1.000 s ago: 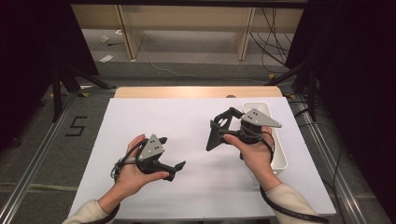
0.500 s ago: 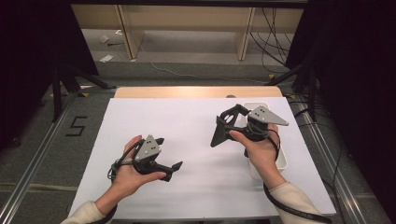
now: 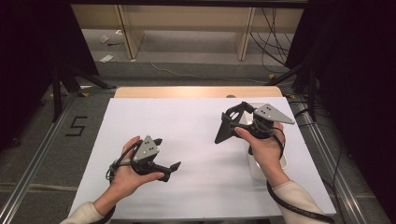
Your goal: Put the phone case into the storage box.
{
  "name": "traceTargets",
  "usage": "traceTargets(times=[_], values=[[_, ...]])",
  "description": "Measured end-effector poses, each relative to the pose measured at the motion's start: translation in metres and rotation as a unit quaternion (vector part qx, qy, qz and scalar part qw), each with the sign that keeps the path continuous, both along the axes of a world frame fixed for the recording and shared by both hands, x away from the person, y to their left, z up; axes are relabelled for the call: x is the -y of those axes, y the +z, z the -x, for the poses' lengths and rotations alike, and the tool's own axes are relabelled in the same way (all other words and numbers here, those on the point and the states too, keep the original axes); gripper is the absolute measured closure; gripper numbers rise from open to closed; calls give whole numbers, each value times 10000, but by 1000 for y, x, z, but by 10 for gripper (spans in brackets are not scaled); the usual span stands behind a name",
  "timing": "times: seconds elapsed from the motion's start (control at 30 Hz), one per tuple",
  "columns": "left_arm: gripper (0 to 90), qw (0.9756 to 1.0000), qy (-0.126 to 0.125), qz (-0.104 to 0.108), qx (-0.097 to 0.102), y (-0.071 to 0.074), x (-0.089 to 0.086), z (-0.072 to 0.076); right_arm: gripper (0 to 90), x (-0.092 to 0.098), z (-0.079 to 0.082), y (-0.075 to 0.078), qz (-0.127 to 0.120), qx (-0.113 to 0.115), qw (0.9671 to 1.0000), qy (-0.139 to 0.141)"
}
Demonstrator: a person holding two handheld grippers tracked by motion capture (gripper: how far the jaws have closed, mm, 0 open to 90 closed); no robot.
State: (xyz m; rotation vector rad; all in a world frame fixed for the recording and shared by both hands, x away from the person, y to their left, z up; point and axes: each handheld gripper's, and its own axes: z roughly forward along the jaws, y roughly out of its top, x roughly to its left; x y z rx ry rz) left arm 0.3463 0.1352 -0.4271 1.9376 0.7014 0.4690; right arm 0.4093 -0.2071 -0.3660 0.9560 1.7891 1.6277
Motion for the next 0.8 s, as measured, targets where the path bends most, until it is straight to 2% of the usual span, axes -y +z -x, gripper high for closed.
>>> traceTargets(times=[0.8], values=[[0, 10000, -6, 1, -15, -2, 1, -1, 145, 22, -3, 11, -169, 125, 9994, -282]])
